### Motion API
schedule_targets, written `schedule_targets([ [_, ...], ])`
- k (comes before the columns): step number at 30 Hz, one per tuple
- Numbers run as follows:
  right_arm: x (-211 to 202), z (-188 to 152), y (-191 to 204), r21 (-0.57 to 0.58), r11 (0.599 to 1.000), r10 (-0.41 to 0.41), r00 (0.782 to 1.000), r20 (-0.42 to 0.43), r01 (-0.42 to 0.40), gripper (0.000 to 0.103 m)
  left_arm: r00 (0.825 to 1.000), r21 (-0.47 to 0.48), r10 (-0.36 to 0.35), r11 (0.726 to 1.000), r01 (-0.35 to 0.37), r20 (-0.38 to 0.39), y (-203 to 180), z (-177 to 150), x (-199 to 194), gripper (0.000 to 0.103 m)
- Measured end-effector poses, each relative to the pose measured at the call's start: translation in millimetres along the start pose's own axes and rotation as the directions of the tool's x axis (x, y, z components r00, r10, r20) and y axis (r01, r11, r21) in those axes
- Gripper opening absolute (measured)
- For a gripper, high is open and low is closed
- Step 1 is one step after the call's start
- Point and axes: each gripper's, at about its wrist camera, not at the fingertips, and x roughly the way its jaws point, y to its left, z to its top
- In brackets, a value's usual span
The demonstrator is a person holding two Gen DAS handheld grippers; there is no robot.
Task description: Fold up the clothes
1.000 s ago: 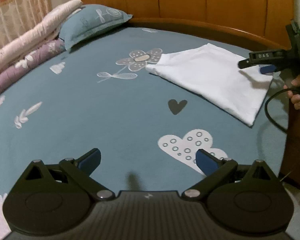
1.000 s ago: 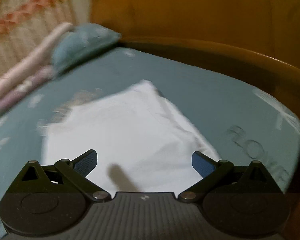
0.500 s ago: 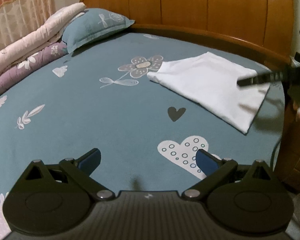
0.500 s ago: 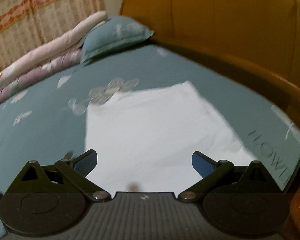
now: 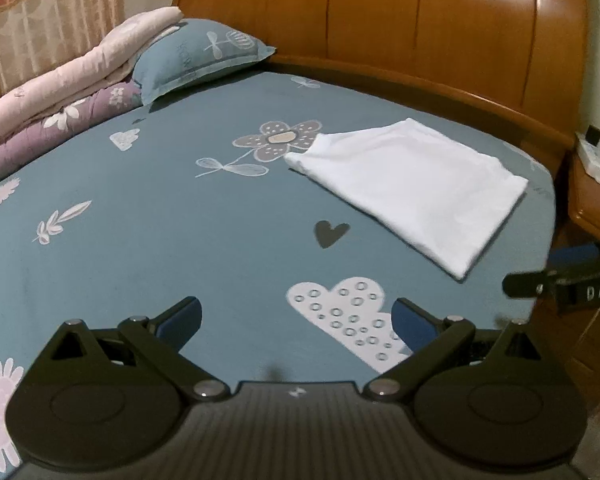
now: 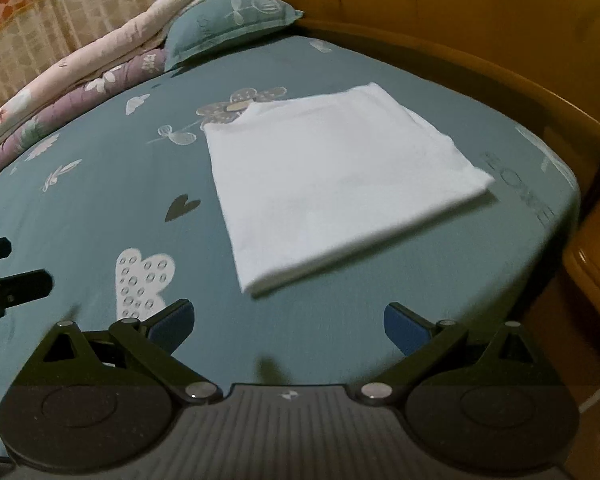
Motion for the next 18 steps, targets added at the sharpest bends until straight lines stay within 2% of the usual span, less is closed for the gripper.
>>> schedule_targets([
  [4, -14, -10, 12, 0.005, 1.000, -0.015, 1.000, -0.007, 0.015, 0.103, 1.000, 0.018, 0.003, 1.000, -0.003, 0.000, -15, -1, -9, 0.101],
  [9, -36, -18, 25, -0.009, 0.999, -0.031, 0.999, 0.009, 0.031, 0.103, 0.999, 0.015, -0.034, 0.999, 0.034, 0.004, -27, -4, -24, 0.102],
  [14, -60, -27, 35, -0.012, 0.998, -0.064, 0.998, 0.019, 0.065, 0.103, 1.000, 0.049, -0.011, 0.999, 0.010, 0.026, -38, -8, -44, 0.102],
  [18, -79, -36, 41, -0.011, 0.996, -0.093, 0.995, 0.025, 0.093, 0.103, 0.999, 0.012, -0.045, 0.999, 0.045, 0.014, -36, -10, -56, 0.102],
])
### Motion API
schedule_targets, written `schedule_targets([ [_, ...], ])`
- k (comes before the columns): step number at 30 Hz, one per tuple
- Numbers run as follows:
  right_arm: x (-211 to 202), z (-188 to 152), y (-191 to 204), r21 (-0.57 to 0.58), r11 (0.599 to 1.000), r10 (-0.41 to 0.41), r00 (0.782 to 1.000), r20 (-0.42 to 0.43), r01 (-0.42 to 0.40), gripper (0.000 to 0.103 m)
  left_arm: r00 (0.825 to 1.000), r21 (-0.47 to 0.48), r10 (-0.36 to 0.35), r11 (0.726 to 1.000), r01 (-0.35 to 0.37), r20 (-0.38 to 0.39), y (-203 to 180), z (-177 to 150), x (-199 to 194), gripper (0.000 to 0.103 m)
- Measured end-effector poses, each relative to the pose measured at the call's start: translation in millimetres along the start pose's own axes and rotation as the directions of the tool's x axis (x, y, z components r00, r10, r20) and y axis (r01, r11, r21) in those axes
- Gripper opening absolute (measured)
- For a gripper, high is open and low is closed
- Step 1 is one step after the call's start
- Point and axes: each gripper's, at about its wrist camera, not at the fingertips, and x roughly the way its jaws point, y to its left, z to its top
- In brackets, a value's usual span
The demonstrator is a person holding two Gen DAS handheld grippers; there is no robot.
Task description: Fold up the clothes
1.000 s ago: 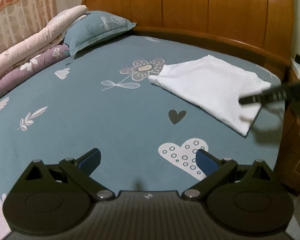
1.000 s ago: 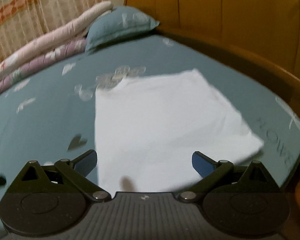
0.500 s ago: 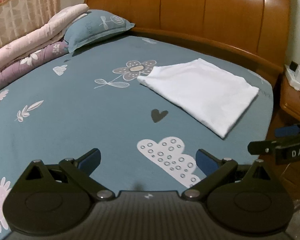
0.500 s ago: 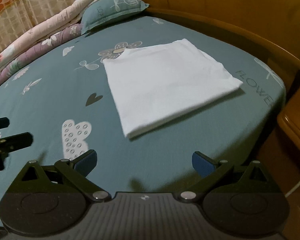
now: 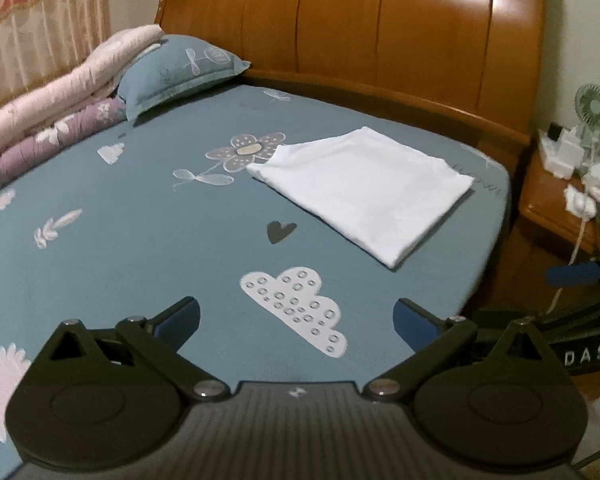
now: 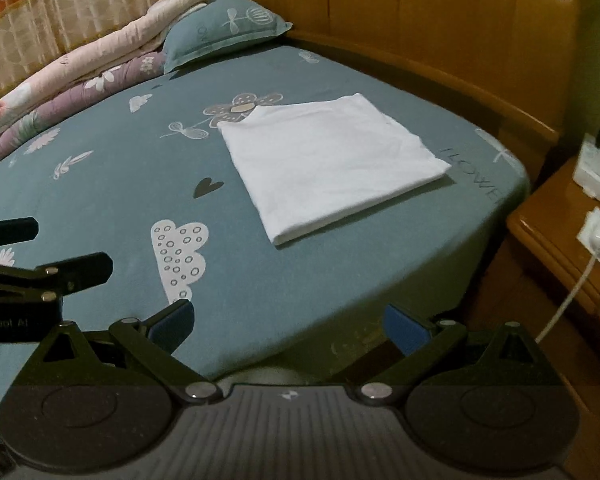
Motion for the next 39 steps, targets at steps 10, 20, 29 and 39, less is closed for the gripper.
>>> schedule_targets([
  [10, -39, -14, 15, -0.028, 0.999, -0.037, 0.999, 0.030, 0.037, 0.103, 1.000, -0.035, -0.020, 0.999, 0.020, -0.014, -2, -10, -25, 0.102],
  [20, -58, -17, 18, -0.023, 0.999, -0.044, 0.997, 0.063, 0.045, 0.103, 1.000, -0.030, -0.011, 1.000, 0.011, -0.013, -5, -12, -42, 0.102],
  [29, -60, -16, 15, -0.012, 0.999, -0.043, 0.997, 0.068, 0.044, 0.103, 1.000, -0.027, 0.000, 1.000, 0.000, -0.011, -7, -12, -46, 0.102],
  [39, -58, -16, 16, -0.013, 0.999, -0.043, 0.997, 0.065, 0.044, 0.103, 1.000, -0.033, -0.002, 0.999, 0.001, -0.017, -5, -12, -44, 0.102],
])
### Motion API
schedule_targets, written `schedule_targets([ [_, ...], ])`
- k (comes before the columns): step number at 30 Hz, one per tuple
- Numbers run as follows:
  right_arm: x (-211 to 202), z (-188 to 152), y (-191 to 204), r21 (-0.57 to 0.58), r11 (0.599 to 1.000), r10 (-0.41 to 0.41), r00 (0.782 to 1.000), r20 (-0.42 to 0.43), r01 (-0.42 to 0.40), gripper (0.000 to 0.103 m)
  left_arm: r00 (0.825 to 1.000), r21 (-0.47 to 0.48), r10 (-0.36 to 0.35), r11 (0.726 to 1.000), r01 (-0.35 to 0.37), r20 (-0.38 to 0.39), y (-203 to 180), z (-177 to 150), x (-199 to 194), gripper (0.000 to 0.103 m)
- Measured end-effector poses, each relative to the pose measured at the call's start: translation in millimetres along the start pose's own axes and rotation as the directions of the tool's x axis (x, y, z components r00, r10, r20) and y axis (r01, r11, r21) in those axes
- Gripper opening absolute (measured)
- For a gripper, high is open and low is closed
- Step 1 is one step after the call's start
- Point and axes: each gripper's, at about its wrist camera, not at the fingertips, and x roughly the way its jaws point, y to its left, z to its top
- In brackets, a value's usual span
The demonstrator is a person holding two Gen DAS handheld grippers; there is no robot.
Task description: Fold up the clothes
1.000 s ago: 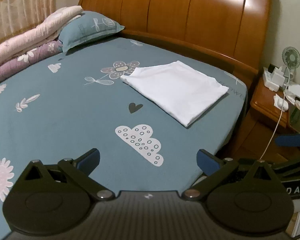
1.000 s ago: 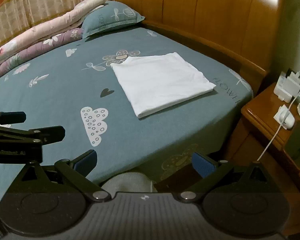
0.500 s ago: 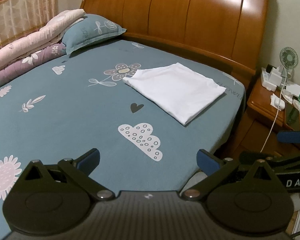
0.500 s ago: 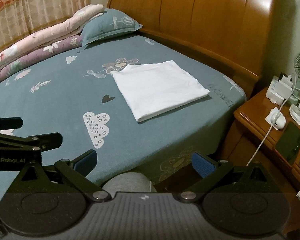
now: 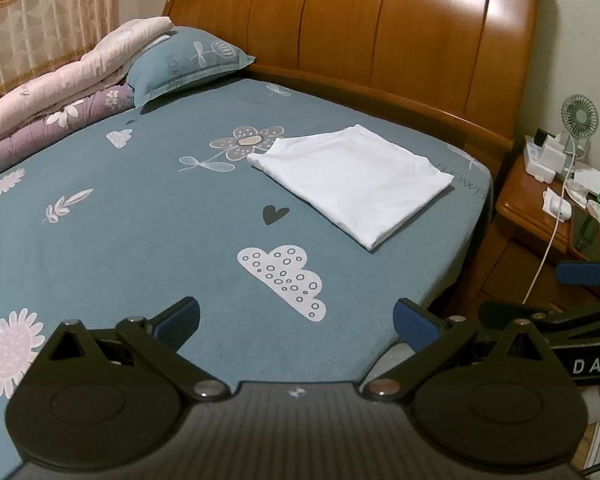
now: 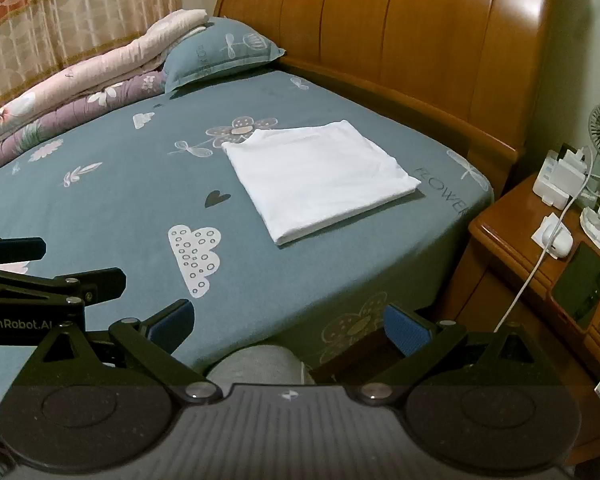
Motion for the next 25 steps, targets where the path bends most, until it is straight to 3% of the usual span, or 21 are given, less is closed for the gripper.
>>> schedule_targets([
  [25, 4.9, 0.1, 1.3, -0.011, 1.000, -0.010, 1.000, -0.011, 0.009, 0.103, 1.000, -0.004, -0.001, 1.000, 0.001, -0.018, 1.2, -2.0, 6.8, 0.102],
])
